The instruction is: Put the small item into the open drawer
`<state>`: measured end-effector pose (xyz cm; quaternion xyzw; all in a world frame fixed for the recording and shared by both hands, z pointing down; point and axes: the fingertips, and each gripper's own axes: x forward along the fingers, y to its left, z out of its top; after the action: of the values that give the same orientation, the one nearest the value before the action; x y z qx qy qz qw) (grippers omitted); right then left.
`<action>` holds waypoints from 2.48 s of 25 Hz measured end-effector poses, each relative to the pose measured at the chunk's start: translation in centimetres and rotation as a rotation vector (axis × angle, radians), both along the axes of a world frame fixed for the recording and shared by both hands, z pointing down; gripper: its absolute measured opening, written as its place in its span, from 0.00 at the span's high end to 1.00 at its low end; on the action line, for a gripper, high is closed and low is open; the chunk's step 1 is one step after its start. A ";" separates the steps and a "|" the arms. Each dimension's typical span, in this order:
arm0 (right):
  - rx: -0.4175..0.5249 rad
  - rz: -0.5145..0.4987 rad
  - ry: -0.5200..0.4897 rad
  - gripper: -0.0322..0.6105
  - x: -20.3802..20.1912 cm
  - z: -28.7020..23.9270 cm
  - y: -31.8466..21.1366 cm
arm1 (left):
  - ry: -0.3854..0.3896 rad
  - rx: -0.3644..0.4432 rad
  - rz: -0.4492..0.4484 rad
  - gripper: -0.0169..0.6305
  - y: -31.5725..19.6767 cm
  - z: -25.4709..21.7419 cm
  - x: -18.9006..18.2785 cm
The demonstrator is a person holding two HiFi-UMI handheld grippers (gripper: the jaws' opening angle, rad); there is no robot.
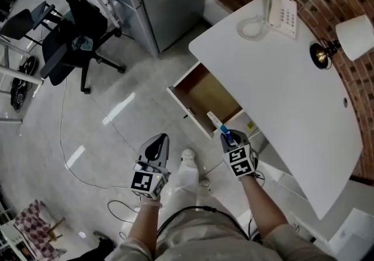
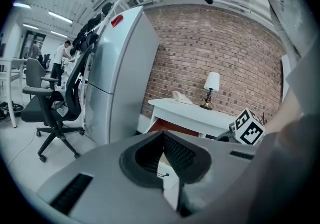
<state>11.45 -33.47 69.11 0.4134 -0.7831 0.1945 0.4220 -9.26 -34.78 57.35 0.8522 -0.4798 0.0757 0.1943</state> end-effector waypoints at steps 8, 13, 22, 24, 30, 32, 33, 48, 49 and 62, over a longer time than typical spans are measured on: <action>-0.031 -0.179 0.228 0.85 -1.0 3.4 -2.0 | 0.009 -0.025 0.020 0.97 -1.8 2.4 -0.1; -0.062 -0.247 0.341 0.85 -1.2 5.4 -2.9 | 0.019 -0.035 0.001 0.97 -2.5 3.4 -0.6; -0.138 -0.446 0.575 0.84 -1.5 8.8 -3.6 | 0.026 -0.038 -0.024 0.97 -3.6 4.4 -1.5; -0.158 -0.469 0.608 0.84 -1.6 9.2 -3.8 | 0.027 -0.043 -0.033 0.97 -3.7 4.7 -2.0; -0.213 -0.543 0.700 0.84 -1.4 10.5 -4.3 | 0.031 -0.056 -0.058 0.97 -4.2 5.5 -2.9; -0.231 -0.557 0.713 0.84 -1.4 10.9 -4.3 | 0.033 -0.062 -0.064 0.97 -4.2 5.7 -3.2; -0.239 -0.562 0.718 0.84 -1.4 11.1 -4.3 | 0.033 -0.063 -0.066 0.97 -4.3 5.8 -3.3; -0.257 -0.531 0.646 0.74 -1.9 11.5 -4.1 | 0.035 -0.078 -0.091 0.97 -4.3 6.3 -4.0; -0.255 -0.526 0.640 0.74 -1.8 11.4 -4.1 | 0.040 -0.072 -0.089 0.97 -4.2 6.3 -3.8; -0.184 -0.487 0.542 0.75 -2.0 8.7 -2.4 | 0.033 -0.061 -0.073 0.97 -2.2 4.9 -2.5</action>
<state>9.40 -35.89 77.78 0.2120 -0.6976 0.0414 0.6831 -11.72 -37.03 62.25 0.8290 -0.5048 0.0691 0.2306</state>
